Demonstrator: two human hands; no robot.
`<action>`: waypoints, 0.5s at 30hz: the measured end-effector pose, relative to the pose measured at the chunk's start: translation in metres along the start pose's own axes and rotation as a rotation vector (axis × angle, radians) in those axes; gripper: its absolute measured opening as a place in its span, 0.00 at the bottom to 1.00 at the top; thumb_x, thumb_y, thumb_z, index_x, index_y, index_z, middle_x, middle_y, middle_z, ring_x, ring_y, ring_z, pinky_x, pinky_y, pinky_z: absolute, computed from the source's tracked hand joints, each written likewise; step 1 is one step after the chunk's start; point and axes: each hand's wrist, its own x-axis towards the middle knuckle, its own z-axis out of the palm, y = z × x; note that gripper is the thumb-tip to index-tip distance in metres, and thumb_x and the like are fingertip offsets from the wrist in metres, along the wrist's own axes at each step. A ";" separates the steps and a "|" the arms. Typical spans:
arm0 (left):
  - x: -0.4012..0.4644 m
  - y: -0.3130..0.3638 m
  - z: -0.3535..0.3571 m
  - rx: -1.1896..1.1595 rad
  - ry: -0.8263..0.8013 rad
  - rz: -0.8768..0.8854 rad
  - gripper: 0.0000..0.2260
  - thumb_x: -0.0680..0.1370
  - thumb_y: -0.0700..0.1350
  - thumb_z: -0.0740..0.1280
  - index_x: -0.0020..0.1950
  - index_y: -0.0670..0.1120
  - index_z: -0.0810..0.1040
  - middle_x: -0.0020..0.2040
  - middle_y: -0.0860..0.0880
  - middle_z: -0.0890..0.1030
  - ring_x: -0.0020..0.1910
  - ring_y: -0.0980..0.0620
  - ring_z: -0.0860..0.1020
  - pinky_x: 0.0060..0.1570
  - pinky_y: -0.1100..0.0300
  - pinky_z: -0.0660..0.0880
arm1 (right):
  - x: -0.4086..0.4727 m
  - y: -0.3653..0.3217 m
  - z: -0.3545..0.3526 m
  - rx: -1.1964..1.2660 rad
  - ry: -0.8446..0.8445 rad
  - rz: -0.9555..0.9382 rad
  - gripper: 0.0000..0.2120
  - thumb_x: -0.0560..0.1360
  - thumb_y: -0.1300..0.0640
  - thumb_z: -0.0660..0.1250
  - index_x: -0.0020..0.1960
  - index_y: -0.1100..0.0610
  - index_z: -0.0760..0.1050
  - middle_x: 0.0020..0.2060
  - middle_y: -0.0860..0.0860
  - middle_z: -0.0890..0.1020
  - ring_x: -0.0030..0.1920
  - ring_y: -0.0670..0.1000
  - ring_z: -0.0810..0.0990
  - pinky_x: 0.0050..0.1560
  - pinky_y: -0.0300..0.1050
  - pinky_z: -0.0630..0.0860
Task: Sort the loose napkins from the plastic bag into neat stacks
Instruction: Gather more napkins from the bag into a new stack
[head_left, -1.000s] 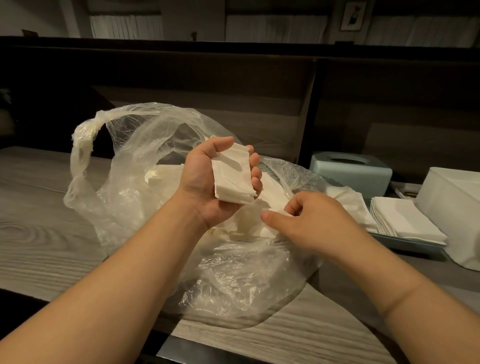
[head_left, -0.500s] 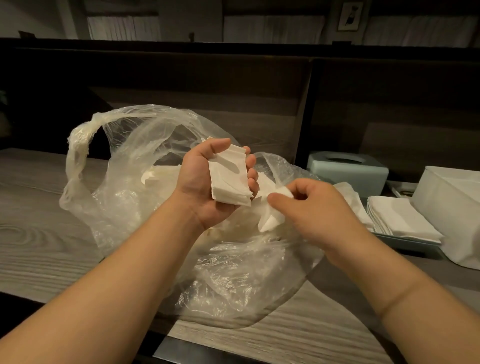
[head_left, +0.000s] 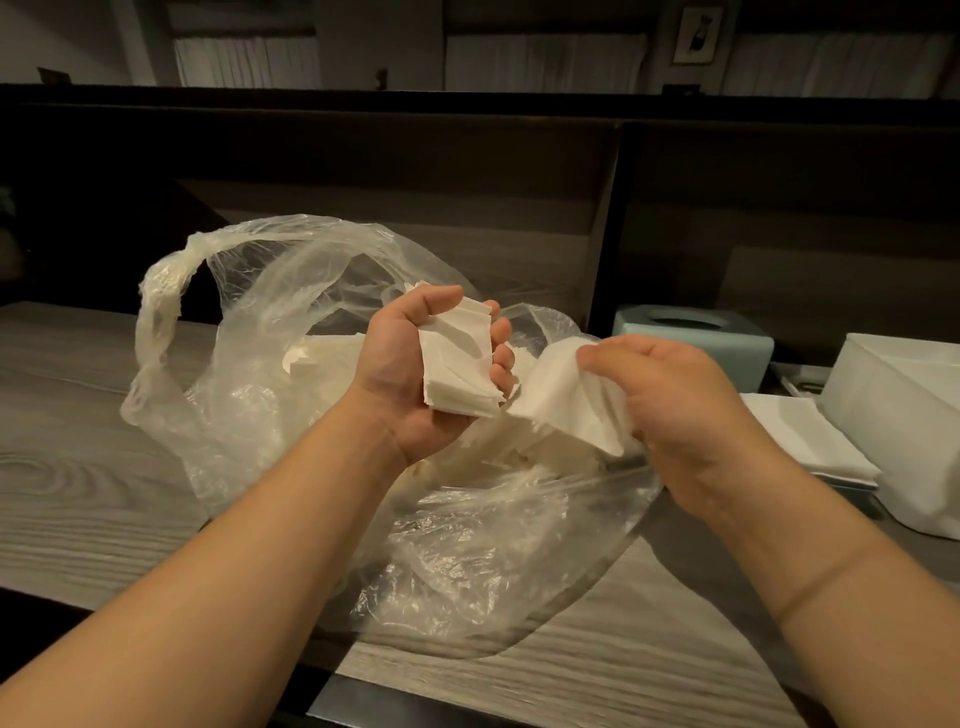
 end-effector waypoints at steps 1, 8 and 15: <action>-0.001 0.000 0.001 0.013 0.009 0.002 0.22 0.70 0.48 0.67 0.63 0.43 0.75 0.46 0.44 0.79 0.37 0.48 0.76 0.38 0.59 0.73 | 0.000 -0.002 -0.001 0.073 0.018 -0.020 0.09 0.76 0.54 0.71 0.38 0.54 0.82 0.37 0.49 0.83 0.43 0.53 0.81 0.44 0.50 0.75; -0.002 -0.007 0.007 0.147 -0.009 0.001 0.21 0.71 0.45 0.68 0.63 0.42 0.75 0.46 0.42 0.81 0.38 0.47 0.76 0.41 0.58 0.73 | -0.012 -0.017 -0.002 0.943 -0.236 -0.079 0.12 0.77 0.54 0.66 0.59 0.55 0.77 0.48 0.52 0.86 0.44 0.50 0.86 0.40 0.46 0.83; -0.004 -0.014 0.011 0.468 -0.074 0.028 0.16 0.72 0.49 0.67 0.56 0.43 0.80 0.47 0.43 0.81 0.42 0.47 0.81 0.42 0.52 0.78 | -0.011 0.008 0.017 0.076 -0.080 -0.039 0.04 0.77 0.52 0.73 0.51 0.51 0.84 0.45 0.50 0.88 0.45 0.51 0.87 0.44 0.49 0.84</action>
